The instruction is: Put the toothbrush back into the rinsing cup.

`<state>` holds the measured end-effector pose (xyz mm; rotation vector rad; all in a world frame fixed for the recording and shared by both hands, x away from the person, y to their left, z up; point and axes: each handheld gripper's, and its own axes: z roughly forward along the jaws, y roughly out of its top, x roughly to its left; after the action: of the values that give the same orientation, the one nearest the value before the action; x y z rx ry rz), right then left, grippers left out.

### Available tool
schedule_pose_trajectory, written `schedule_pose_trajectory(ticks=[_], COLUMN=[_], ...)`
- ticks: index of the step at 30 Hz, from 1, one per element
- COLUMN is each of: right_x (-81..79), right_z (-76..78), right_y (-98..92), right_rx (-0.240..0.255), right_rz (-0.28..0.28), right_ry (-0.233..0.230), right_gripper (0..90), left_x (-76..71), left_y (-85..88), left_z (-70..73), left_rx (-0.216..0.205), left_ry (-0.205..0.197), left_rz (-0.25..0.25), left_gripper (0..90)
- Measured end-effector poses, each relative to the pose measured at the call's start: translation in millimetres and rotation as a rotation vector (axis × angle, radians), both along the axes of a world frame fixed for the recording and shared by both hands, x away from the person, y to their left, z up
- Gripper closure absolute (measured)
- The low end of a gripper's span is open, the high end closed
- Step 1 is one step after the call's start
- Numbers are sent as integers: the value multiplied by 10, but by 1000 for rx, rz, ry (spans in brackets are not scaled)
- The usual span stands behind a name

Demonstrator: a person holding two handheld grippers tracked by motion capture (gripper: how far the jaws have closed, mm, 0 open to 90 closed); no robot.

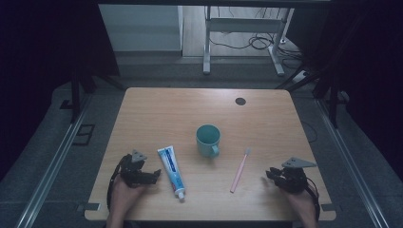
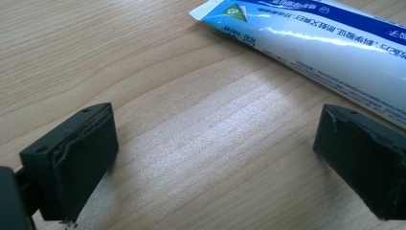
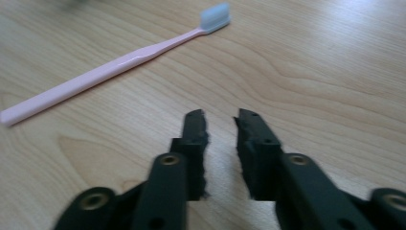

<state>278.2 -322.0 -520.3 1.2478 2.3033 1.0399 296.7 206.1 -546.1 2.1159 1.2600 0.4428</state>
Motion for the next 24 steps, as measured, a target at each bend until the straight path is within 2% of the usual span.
schedule_pose_trajectory(ticks=[4,6,10,17,24], right_x=[-9,-16,-19,-6,17], right_z=[17,30,46,55,44], right_y=[42,73,129,203,391], right_rx=[10,12,10,43,56], right_rz=[44,57,75,98,156], right_ry=[4,-2,-9,0,9], right_gripper=[873,893,895,894,885], left_x=[0,0,0,2,5], left_y=[2,2,2,2,4], left_z=[1,1,1,1,2], left_rx=[2,2,2,3,5], left_ry=[1,1,1,2,4], left_rz=[-2,-2,-2,-3,-6], left_gripper=[15,15,15,14,12])
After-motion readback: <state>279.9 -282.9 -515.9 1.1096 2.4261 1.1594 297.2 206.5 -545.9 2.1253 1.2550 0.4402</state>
